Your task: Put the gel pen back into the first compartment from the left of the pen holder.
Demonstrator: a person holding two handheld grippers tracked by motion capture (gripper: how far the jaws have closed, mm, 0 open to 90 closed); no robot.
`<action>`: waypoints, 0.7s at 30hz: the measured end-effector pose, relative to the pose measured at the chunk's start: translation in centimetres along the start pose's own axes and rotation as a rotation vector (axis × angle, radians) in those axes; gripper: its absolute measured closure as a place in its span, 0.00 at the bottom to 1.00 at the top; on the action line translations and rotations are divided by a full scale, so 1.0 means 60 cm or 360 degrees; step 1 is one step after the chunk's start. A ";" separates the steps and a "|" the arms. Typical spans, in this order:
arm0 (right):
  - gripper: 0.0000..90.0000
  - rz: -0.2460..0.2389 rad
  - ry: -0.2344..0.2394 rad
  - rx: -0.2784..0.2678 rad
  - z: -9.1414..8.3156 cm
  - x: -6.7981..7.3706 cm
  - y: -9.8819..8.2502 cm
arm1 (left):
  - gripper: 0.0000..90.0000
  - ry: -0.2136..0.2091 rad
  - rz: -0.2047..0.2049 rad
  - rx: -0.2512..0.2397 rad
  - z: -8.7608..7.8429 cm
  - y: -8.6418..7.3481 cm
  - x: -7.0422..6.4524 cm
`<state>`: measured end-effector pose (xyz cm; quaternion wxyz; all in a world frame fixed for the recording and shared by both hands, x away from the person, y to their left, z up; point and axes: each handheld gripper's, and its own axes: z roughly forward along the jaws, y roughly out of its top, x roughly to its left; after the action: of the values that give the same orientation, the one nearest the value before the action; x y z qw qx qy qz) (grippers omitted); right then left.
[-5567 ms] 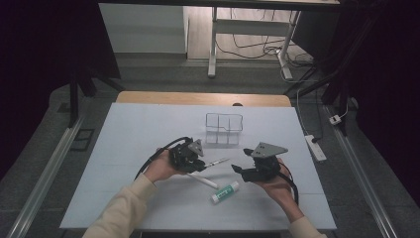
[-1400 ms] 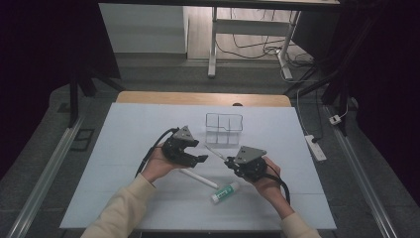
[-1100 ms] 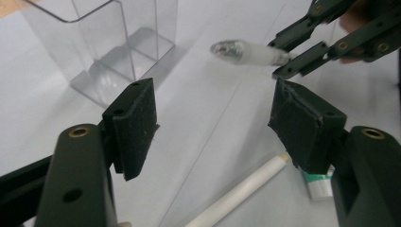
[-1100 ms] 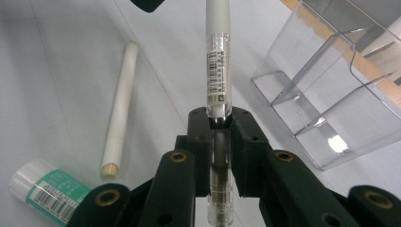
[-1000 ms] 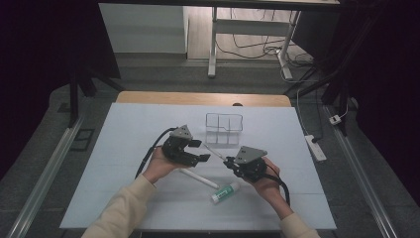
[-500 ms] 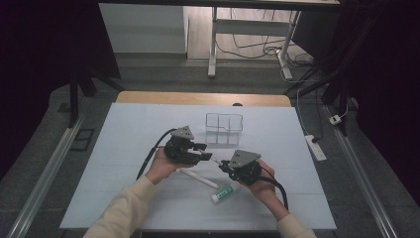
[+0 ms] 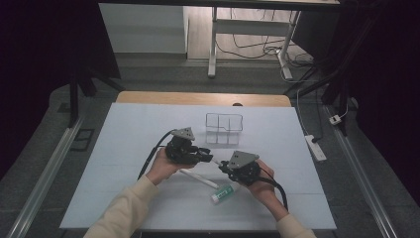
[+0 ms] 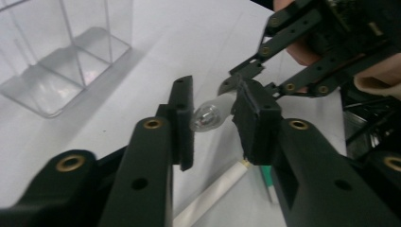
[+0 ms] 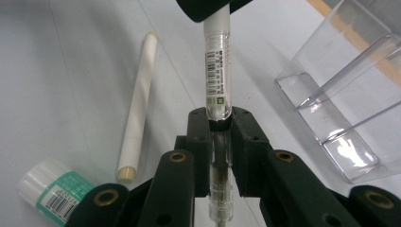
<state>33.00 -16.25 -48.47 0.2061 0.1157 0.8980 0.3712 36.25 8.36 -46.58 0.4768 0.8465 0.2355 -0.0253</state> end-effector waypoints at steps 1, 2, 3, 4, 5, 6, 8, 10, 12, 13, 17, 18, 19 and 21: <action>0.87 -0.0006 -0.0003 0.0004 0.001 0.001 -0.001 | 0.80 0.0000 0.0000 0.0000 0.000 0.000 0.000; 0.86 -0.0001 -0.0002 0.0007 0.002 0.001 -0.001 | 0.81 -0.0016 0.0006 -0.0001 0.000 0.000 0.000; 0.86 -0.0001 -0.0002 0.0007 0.002 0.001 -0.001 | 0.81 -0.0030 0.0010 -0.0004 0.000 0.000 -0.001; 0.86 -0.0007 -0.0002 0.0010 0.002 0.000 -0.002 | 0.84 -0.0055 0.0014 -0.0013 0.000 0.001 -0.001; 0.86 -0.0007 -0.0002 0.0010 0.002 0.000 -0.002 | 0.85 -0.0055 0.0014 -0.0013 0.000 0.001 -0.001; 0.86 -0.0006 -0.0003 0.0011 0.002 0.000 -0.002 | 0.85 -0.0066 0.0016 -0.0014 -0.001 0.001 -0.001; 0.86 0.0007 -0.0001 0.0004 0.003 0.001 -0.002 | 0.87 -0.0093 0.0016 -0.0023 -0.001 0.000 -0.001; 0.85 0.0000 -0.0001 0.0012 0.003 0.000 -0.002 | 0.88 -0.0106 0.0026 -0.0025 0.000 0.001 -0.002; 0.85 0.0006 0.0000 0.0009 0.003 0.000 -0.003 | 0.88 -0.0102 0.0032 -0.0025 0.000 0.001 -0.003; 0.85 0.0031 0.0007 0.0000 0.003 0.000 -0.003 | 0.88 -0.0098 0.0036 -0.0023 0.000 0.001 -0.004; 0.84 0.0028 0.0010 -0.0005 0.001 -0.002 -0.003 | 0.88 -0.0090 0.0043 -0.0031 -0.001 0.002 -0.006; 0.84 0.0036 0.0010 -0.0011 0.000 -0.002 -0.003 | 0.88 -0.0087 0.0049 -0.0037 -0.003 0.003 -0.008; 0.84 0.0047 0.0011 -0.0019 0.000 -0.003 -0.003 | 0.88 -0.0084 0.0051 -0.0041 -0.004 0.004 -0.009; 0.83 0.0063 0.0018 -0.0032 -0.003 -0.005 -0.003 | 0.88 -0.0083 0.0053 -0.0046 -0.005 0.004 -0.010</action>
<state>33.15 -16.57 -48.41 0.1948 0.1295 0.8929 0.3848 35.77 8.26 -46.05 0.4952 0.8424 0.2092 -0.0362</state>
